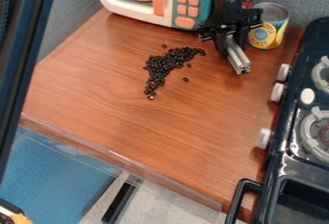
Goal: Sweep into pile
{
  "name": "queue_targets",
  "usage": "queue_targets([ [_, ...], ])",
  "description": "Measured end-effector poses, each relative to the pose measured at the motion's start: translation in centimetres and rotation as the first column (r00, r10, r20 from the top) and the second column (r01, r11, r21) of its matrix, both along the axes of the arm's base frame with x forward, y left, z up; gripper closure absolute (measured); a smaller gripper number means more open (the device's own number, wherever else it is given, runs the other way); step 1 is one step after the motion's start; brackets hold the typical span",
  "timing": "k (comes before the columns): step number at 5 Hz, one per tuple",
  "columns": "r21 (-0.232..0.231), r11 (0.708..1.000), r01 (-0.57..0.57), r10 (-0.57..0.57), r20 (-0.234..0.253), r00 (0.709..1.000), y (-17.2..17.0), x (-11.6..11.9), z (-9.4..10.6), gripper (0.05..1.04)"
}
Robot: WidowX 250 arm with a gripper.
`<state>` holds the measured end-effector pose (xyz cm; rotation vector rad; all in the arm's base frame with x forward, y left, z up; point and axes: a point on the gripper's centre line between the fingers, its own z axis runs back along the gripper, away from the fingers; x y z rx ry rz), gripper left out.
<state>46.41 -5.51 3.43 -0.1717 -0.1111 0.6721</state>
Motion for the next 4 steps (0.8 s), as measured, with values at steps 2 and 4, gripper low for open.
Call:
queue_targets([
  [2, -0.027, 0.995, -0.094, 0.094, -0.002, 0.996, 0.7, -0.3, -1.4, 0.698],
  [4, -0.005, 0.994, -0.109, 0.109, 0.004, 0.994, 1.0, -0.5, -2.1, 0.698],
])
